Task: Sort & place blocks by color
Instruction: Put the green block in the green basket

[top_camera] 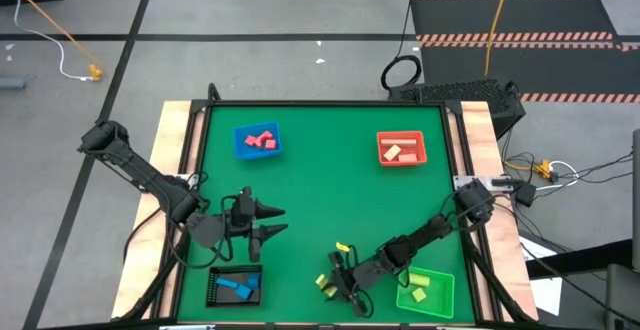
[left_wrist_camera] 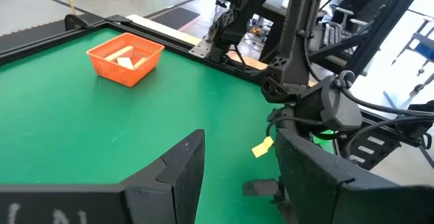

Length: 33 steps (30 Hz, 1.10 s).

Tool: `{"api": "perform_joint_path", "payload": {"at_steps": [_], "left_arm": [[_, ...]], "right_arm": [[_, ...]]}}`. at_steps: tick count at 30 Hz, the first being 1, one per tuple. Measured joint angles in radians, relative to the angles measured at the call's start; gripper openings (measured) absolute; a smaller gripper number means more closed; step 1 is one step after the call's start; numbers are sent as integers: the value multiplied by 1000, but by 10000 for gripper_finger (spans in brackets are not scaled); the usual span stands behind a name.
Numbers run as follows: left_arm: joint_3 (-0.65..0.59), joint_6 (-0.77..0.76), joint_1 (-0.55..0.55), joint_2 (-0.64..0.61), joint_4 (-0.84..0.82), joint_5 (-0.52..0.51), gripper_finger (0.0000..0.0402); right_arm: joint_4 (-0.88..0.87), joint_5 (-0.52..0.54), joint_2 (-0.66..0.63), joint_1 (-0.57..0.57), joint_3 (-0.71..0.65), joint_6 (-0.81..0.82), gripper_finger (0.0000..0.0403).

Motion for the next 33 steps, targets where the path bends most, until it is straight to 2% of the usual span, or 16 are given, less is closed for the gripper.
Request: {"api": "perform_joint_path", "payload": {"at_steps": [7, 14, 21, 30, 33], "left_arm": [[0, 0, 0, 0, 0, 0, 182], [0, 0, 0, 0, -1, 0, 182], [0, 8, 0, 2, -23, 0, 182], [-2, 30, -3, 140, -54, 10, 182], [-2, 18, -3, 193, -36, 10, 182]], "right_arm": [[1, 5, -2, -16, 1, -5, 32], [-23, -1, -34, -17, -2, 10, 32], [-148, -3, -169, -18, -6, -37, 24], [-389, 123, -382, -17, -4, -116, 24], [-515, 155, -452, -15, -4, -21, 24]]}}
